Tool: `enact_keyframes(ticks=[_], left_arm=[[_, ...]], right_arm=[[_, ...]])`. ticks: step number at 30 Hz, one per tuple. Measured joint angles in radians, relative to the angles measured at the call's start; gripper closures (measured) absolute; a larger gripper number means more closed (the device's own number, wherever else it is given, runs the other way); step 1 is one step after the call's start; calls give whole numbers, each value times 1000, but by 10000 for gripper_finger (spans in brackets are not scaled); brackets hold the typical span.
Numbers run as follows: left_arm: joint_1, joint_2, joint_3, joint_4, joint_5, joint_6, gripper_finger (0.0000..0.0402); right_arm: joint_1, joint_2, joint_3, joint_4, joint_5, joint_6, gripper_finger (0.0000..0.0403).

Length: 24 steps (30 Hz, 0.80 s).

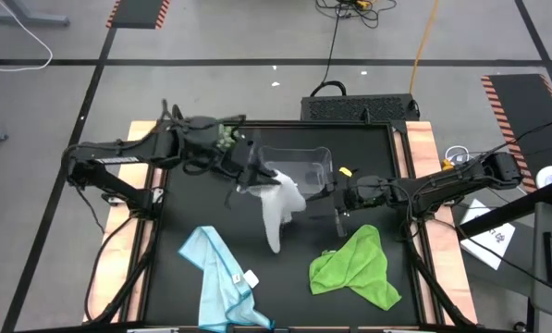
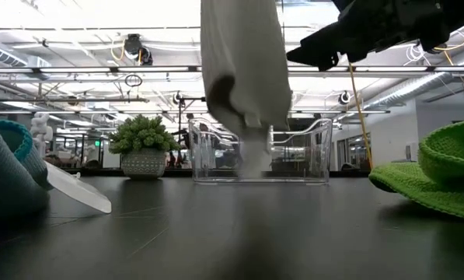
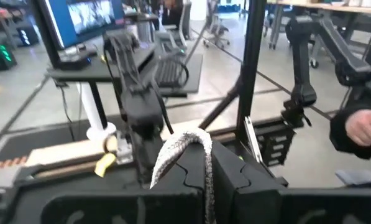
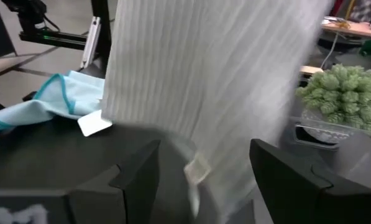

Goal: Fold microfiber towels
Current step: Fold the gray towel

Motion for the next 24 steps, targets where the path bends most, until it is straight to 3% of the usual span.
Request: enact_keyframes(ticks=[15, 20, 24], left_arm=[[6, 0, 120, -39, -2, -28, 398], [6, 0, 133, -49, -2, -39, 398], [6, 1, 133, -54, -2, -46, 397]], right_arm=[[-19, 0, 0, 1, 6, 6, 165], [-50, 0, 0, 2, 172, 10, 165], [-77, 0, 0, 1, 191, 24, 165]])
